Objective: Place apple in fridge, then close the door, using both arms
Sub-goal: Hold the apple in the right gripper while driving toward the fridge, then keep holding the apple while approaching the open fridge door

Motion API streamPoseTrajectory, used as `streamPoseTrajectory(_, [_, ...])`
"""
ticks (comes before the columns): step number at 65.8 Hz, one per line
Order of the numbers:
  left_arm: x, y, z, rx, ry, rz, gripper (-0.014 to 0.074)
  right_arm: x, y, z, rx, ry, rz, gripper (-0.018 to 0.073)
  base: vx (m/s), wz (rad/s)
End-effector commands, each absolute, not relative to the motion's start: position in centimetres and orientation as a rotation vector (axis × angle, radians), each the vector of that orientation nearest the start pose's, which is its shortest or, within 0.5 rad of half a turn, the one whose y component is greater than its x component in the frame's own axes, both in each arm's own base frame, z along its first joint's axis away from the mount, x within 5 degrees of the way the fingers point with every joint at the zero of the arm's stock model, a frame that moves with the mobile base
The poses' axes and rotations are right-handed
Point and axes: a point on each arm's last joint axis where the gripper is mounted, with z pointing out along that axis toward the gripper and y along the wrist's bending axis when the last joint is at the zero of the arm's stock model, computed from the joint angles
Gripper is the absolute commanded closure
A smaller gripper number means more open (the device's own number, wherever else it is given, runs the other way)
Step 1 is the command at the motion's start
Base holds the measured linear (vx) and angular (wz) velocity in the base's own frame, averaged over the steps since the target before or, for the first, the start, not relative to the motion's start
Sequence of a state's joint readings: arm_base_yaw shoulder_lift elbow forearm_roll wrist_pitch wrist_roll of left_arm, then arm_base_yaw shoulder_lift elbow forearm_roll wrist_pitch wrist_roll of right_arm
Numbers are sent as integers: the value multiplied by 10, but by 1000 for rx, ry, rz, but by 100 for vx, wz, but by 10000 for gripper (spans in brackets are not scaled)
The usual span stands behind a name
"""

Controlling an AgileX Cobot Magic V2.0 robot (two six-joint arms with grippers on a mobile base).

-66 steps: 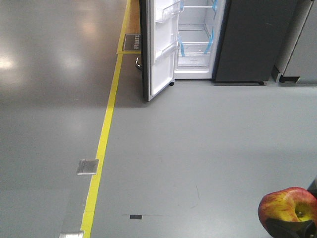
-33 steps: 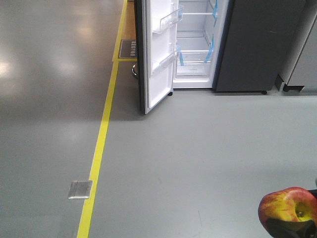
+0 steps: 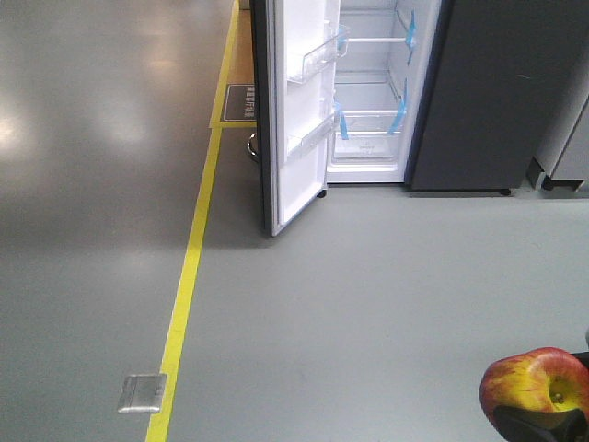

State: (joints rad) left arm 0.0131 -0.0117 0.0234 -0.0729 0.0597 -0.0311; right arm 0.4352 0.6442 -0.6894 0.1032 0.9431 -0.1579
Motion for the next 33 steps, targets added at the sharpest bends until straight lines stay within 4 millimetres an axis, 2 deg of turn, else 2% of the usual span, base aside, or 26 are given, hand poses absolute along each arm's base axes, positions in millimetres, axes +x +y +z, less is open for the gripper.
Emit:
streamPoseTrajectory(1, [56,1,198,-96,1493,-83,602,97,53,326,-637,2208,269,202,24,5])
streamPoseTrajectory(33, [56,1,198,-96,1493,-83,602,97,53,326,-637,2208,269,202,20,4])
